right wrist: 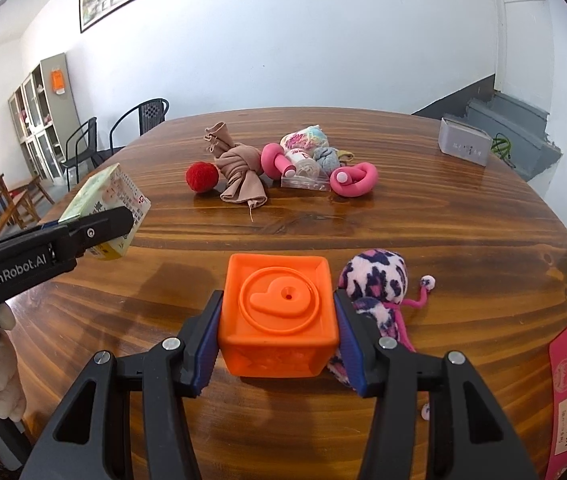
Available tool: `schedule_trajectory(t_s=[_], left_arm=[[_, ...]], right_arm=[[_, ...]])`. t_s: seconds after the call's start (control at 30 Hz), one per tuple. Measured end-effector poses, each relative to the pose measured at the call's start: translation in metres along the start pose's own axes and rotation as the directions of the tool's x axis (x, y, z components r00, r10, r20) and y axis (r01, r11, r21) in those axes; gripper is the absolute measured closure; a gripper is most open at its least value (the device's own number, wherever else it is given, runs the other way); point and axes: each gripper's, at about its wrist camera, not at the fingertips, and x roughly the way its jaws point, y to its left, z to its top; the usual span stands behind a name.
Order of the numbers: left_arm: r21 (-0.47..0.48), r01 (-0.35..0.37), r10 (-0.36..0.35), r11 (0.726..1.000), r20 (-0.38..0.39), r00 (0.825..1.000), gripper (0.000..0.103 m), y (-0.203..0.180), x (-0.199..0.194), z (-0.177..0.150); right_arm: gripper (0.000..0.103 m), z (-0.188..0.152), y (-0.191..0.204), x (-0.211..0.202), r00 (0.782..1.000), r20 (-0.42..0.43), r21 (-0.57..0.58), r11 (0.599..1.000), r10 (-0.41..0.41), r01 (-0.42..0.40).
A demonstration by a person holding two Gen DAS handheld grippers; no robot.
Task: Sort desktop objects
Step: 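Carry the orange cube and green-white box to the green box and release both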
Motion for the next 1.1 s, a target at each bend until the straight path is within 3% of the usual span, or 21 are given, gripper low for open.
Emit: schedule_trajectory(t_s=[0.6, 0.77, 0.9, 1.0, 1.1], left_arm=[[0.001, 0.018, -0.018, 1.000, 0.003, 1.000, 0.055, -0.004, -0.005, -0.003], [0.006, 0.039, -0.039, 0.999, 0.016, 0.999, 0.055, -0.007, -0.011, -0.002], [0.016, 0.057, -0.057, 0.998, 0.007, 0.998, 0.055, -0.012, -0.010, -0.005], [0.030, 0.069, -0.069, 0.997, 0.000, 0.998, 0.055, -0.017, -0.010, -0.007], [0.046, 0.084, -0.083, 0.995, -0.005, 0.996, 0.055, -0.024, -0.011, -0.009]], right_arm=[[0.047, 0.000, -0.001, -0.001, 1.000, 0.006, 0.011, 1.000, 0.007, -0.007], [0.047, 0.001, -0.017, -0.015, 0.994, 0.052, 0.098, 0.990, 0.096, -0.101], [0.047, 0.000, -0.041, -0.033, 0.981, 0.112, 0.221, 0.958, 0.159, -0.181], [0.047, -0.007, -0.056, -0.050, 0.977, 0.140, 0.296, 0.935, 0.158, -0.194], [0.047, -0.018, -0.071, -0.078, 0.978, 0.182, 0.322, 0.933, 0.104, -0.159]])
